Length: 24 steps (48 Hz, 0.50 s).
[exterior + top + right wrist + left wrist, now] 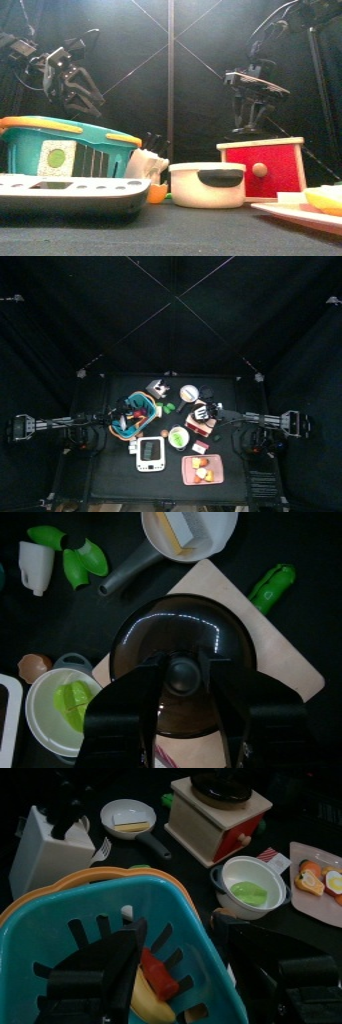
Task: Place pot lid on pot
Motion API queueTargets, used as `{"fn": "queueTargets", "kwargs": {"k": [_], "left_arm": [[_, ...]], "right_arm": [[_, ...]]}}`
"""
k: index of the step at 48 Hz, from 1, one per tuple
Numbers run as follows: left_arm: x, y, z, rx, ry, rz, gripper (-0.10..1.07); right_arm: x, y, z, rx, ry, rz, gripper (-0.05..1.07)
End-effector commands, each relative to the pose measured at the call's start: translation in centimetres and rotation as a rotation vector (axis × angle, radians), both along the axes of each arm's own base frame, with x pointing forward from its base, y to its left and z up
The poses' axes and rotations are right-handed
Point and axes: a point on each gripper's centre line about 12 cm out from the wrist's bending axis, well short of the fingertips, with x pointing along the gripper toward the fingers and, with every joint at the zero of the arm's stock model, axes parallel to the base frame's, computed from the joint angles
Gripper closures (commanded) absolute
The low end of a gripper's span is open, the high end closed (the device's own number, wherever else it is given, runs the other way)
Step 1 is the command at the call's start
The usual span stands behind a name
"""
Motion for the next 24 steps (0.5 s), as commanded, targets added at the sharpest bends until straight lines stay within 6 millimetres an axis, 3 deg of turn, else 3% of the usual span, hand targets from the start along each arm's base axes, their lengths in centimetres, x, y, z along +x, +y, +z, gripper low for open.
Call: {"fn": "queueTargets", "kwargs": {"k": [1,15,24], "left_arm": [[0.2,0.1,0.6,0.004,-0.016,0.0,0.07],[0.2,0.1,0.6,0.004,-0.016,0.0,0.07],[0.1,0.1,0.4,0.004,-0.011,0.001,0.07]], "right_arm": [[0.6,0.4,1.9,-0.018,-0.068,0.021,0.34],[4.3,4.2,2.8,-0.014,-0.151,0.182,0.34],[7.6,7.1,1.7,0.002,-0.15,0.281,0.34]]}}
